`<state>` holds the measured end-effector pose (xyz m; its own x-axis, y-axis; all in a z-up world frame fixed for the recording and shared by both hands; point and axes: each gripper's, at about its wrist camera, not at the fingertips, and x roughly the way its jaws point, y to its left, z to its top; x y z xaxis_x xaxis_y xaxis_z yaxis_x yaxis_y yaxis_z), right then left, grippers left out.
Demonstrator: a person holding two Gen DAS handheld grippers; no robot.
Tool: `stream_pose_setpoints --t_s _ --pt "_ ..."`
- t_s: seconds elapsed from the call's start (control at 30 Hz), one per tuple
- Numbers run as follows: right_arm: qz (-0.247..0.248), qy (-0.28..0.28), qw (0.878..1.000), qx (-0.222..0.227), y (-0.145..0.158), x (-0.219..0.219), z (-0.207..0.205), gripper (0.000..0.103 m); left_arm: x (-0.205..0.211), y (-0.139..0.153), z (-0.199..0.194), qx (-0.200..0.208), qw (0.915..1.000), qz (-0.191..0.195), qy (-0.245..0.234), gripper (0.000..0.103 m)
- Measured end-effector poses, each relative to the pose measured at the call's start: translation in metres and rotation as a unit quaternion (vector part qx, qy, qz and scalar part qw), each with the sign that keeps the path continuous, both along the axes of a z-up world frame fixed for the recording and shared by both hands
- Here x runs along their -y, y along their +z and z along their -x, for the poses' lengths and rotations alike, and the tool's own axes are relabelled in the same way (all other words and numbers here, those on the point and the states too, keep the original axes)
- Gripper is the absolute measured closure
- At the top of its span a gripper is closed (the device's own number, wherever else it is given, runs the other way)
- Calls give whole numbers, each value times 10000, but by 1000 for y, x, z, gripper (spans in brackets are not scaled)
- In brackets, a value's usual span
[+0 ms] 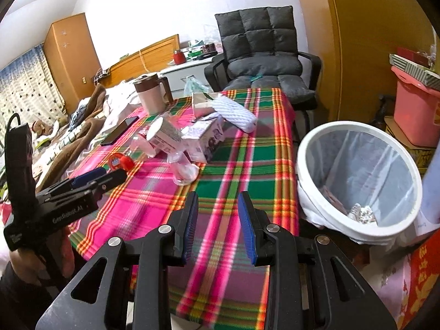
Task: Collect trash
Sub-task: 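Move both tools back over the table toward the remaining items, then grasp the purple carton with the right tool while the left tool grasps the Coca-Cola bottle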
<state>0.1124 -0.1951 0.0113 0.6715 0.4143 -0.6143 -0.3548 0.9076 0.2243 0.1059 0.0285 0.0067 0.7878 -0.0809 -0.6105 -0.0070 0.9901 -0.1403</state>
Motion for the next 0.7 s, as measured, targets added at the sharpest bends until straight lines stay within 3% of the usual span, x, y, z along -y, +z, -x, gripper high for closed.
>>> stream_pose_setpoints --t_s 0.03,0.1,0.4,0.7 --pt "-2 12 10000 6 1 -2 -2 47 -5 1 -4 16 10000 -15 51 41" --pt "-22 66 10000 43 2 -7 -5 42 -13 2 -11 31 9999 -51 140 41" --pt "107 166 9998 49 1 -29 -28 42 -46 -10 -49 -140 9991 -199 353 41" --pt "71 169 9998 -4 -2 -38 -50 42 -57 -26 -89 -422 9989 -184 126 41"
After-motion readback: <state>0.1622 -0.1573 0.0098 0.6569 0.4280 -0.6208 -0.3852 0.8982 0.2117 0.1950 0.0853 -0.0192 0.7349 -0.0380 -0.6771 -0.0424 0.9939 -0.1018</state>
